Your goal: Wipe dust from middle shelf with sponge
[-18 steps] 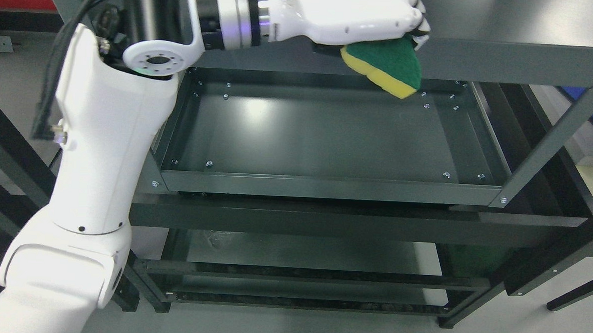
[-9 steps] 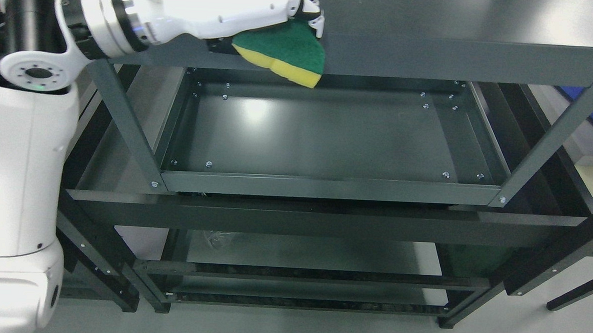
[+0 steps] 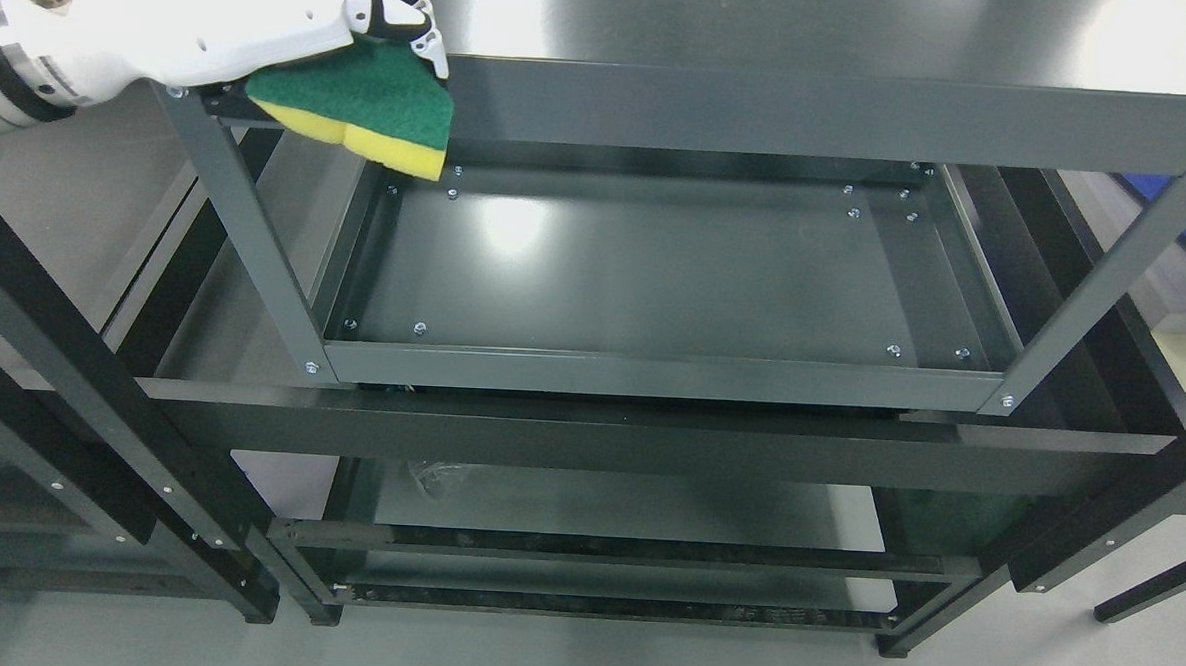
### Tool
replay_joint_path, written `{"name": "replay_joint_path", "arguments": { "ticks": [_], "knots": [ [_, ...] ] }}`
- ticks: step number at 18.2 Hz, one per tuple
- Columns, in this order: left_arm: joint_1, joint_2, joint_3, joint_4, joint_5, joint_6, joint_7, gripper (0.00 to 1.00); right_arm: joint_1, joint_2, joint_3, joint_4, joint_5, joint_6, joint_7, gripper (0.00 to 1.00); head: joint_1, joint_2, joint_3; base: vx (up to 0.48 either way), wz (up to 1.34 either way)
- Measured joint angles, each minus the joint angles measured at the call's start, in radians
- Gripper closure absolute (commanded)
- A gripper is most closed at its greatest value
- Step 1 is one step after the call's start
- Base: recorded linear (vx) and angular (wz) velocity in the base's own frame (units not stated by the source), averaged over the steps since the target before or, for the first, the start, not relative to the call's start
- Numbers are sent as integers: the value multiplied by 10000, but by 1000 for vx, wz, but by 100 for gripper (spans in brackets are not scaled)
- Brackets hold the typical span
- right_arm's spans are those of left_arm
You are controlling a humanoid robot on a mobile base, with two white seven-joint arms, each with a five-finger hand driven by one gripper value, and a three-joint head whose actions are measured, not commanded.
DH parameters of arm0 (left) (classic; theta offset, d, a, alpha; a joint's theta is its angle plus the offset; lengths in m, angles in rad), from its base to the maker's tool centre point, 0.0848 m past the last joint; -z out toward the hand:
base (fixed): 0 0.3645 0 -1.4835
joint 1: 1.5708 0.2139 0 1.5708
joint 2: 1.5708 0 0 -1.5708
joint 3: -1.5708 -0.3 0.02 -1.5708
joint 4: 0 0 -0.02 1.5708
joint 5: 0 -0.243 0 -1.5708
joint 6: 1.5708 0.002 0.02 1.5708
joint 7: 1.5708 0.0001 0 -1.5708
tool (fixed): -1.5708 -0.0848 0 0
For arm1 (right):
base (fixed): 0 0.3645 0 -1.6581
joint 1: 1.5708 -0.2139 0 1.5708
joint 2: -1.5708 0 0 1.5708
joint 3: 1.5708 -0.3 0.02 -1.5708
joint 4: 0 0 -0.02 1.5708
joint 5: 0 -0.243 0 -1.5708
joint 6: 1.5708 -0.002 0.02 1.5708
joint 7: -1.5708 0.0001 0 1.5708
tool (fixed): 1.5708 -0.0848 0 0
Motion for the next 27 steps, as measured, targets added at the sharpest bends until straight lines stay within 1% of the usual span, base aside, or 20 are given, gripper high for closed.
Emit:
{"name": "replay_joint_path", "arguments": {
  "ticks": [2, 4, 7, 9, 13, 16, 21, 24, 27],
  "knots": [
    [-208, -201, -117, -17, -378, 0, 0, 99, 0, 0, 0, 0, 0, 0, 0, 0, 0, -1, 0, -1, 6],
    [-440, -794, -273, 0, -1060, 0, -174, 99, 0, 0, 0, 0, 0, 0, 0, 0, 0, -1, 0, 0, 0],
    [-706, -1928, -545, 105, -2088, -1, -710, 99, 1, 0, 0, 0, 0, 0, 0, 0, 0, -1, 0, 0, 0],
    [-833, -2529, -881, 204, -2680, -1, -610, 100, -1, 0, 0, 0, 0, 0, 0, 0, 0, -1, 0, 0, 0],
    [-1353, -3516, -1813, 384, -3788, -11, 1178, 99, 0, 0, 0, 0, 0, 0, 0, 0, 0, 0, 0, 0, 0],
    [-1778, -4055, -2654, 546, -4335, 968, 2562, 99, 0, 0, 0, 0, 0, 0, 0, 0, 0, -1, 0, 0, 0],
    [-2225, -4723, -4490, 961, -4721, 2605, 4157, 98, 1, 0, 0, 0, 0, 0, 0, 0, 0, 0, 0, 0, 0],
    [-2430, -4953, -5414, 1218, -4536, 3272, 4751, 99, 0, 0, 0, 0, 0, 0, 0, 0, 0, 0, 0, 0, 0],
    [-2573, -5135, -6345, 1499, -4202, 3659, 5229, 99, 0, 0, 0, 0, 0, 0, 0, 0, 0, 0, 0, 0, 0]
  ]
}}
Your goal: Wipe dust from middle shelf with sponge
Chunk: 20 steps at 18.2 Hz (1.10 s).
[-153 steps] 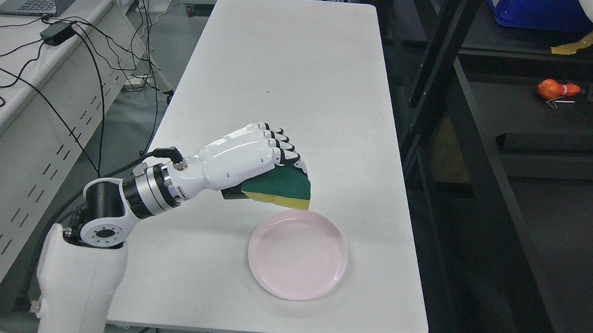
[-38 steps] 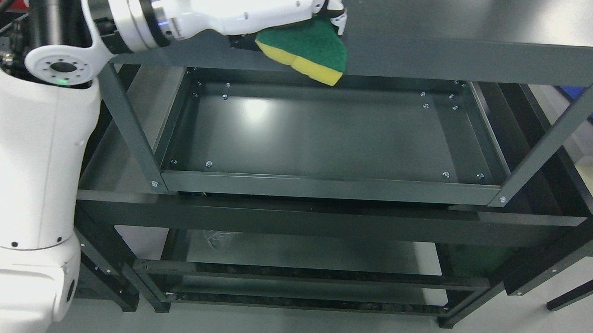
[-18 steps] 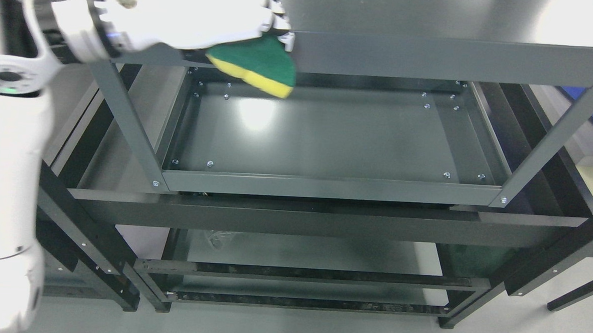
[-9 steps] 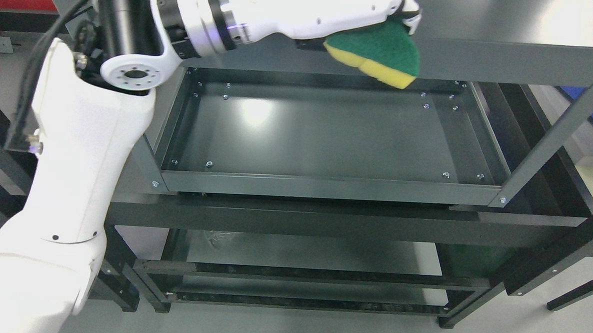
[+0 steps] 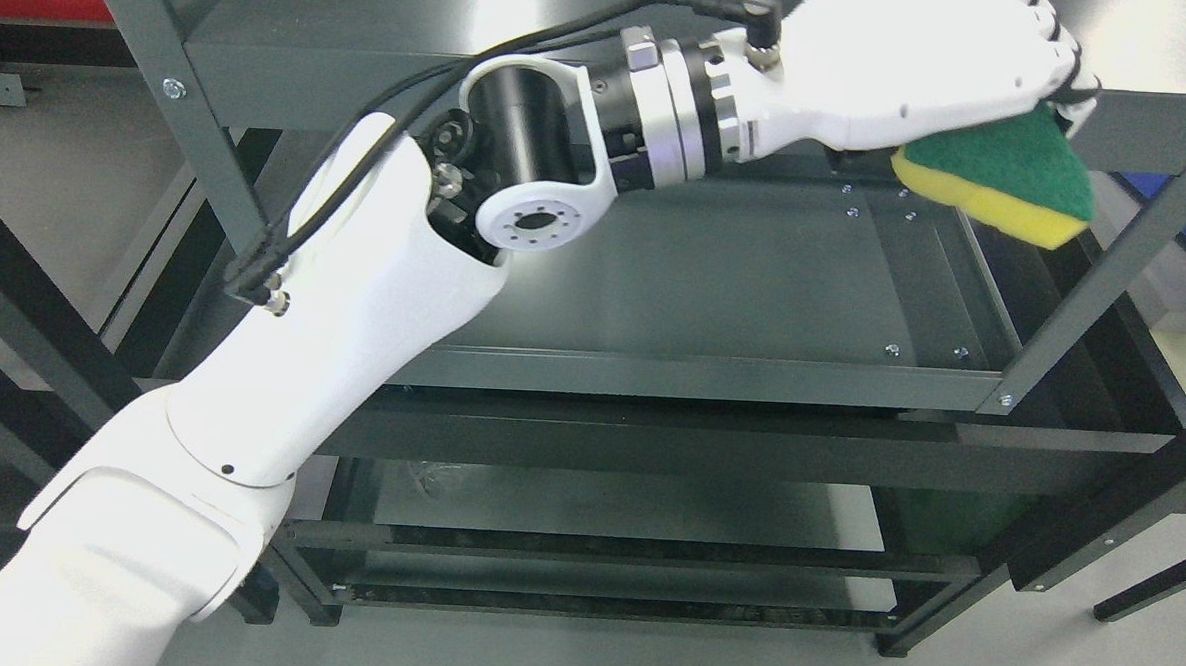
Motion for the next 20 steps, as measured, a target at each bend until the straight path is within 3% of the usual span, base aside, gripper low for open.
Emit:
{"name": "replay_joint_path", "arguments": {
  "ticks": [6, 10, 15, 20],
  "knots": [
    [213, -255, -1381, 419, 1154, 346, 477, 99, 0, 0, 0, 0, 0, 0, 0, 0, 0, 0, 0, 0, 0],
    [2345, -375, -1704, 596, 1851, 412, 556, 99, 0, 0, 0, 0, 0, 0, 0, 0, 0, -1, 0, 0, 0],
    [5272, -456, -714, 651, 2676, 346, 2131, 99, 0, 0, 0, 0, 0, 0, 0, 0, 0, 0, 0, 0, 0],
    [7351, -507, 1013, 398, 3428, 349, 3320, 99, 0, 0, 0, 0, 0, 0, 0, 0, 0, -1, 0, 0, 0]
  ]
}}
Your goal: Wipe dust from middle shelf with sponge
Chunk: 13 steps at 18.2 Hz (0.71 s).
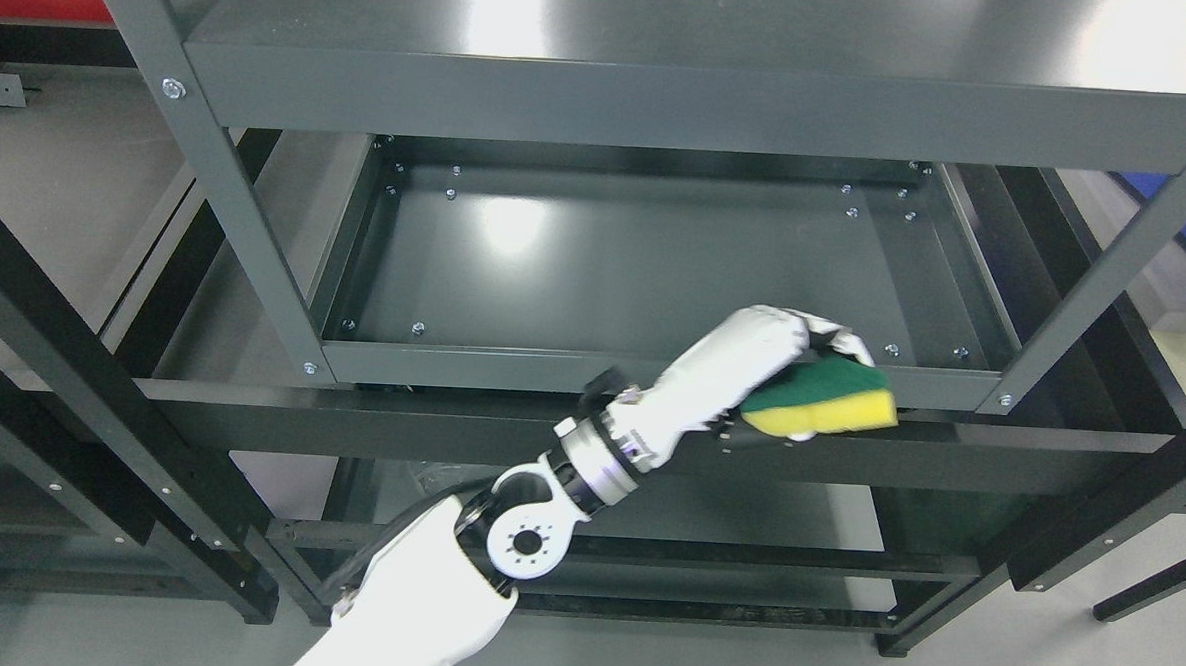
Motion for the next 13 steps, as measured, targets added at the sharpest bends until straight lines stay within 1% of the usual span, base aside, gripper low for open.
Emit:
{"name": "replay_joint_path", "arguments": {
  "ticks": [5, 9, 13],
  "knots": [
    [1330, -35, 1962, -488, 1488, 628, 196, 99, 0, 0, 0, 0, 0, 0, 0, 0, 0, -1, 0, 0, 0],
    [2335, -50, 3337, -935, 2403, 795, 215, 99, 0, 0, 0, 0, 0, 0, 0, 0, 0, -1, 0, 0, 0],
    [3054, -63, 4308, -1328, 3141, 804, 225, 99, 0, 0, 0, 0, 0, 0, 0, 0, 0, 0, 0, 0, 0]
  ]
}}
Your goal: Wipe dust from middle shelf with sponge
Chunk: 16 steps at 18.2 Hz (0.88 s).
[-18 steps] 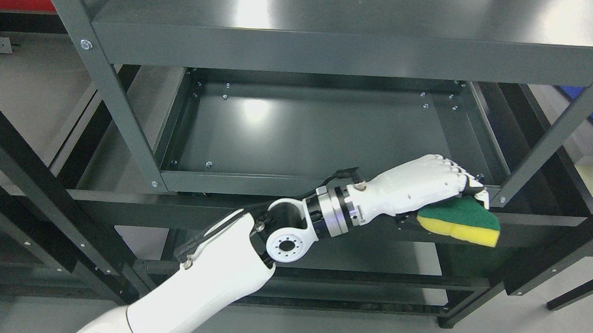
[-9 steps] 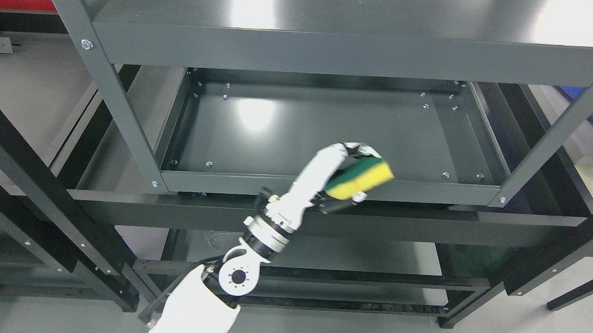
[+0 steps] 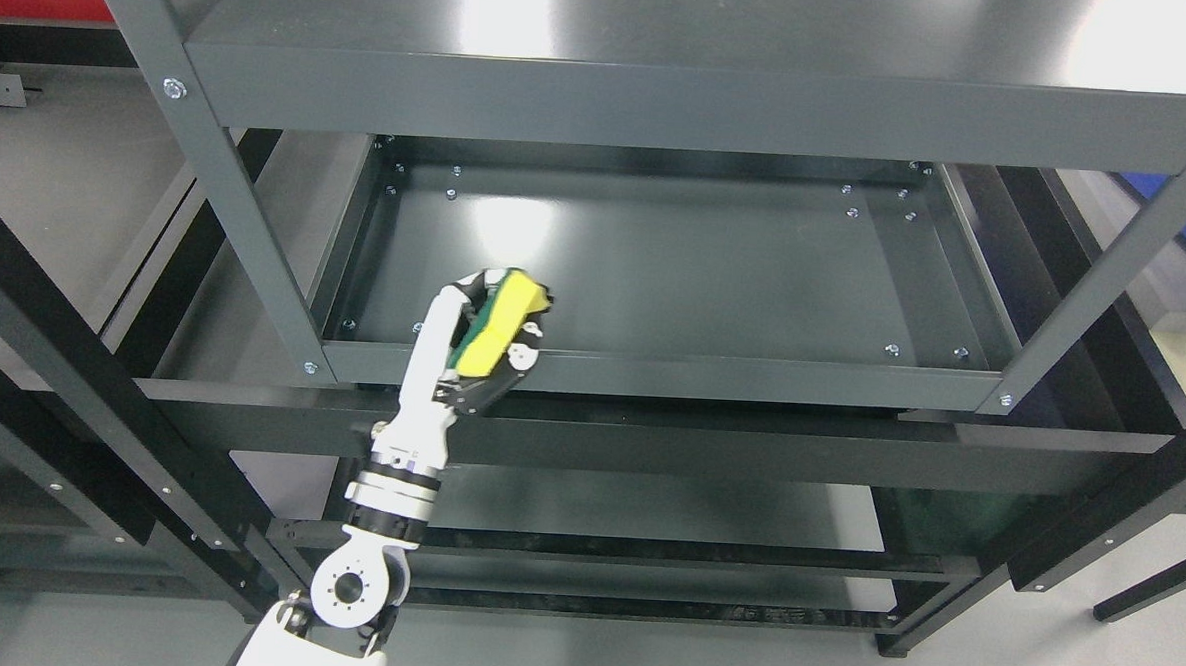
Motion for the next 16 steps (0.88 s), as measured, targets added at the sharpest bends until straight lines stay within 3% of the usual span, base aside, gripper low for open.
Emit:
{"name": "replay_joint_path", "arguments": {
  "ticks": [16],
  "knots": [
    [807, -20, 1696, -879, 708, -14, -18, 99, 0, 0, 0, 0, 0, 0, 0, 0, 0, 0, 0, 0, 0]
  ]
}}
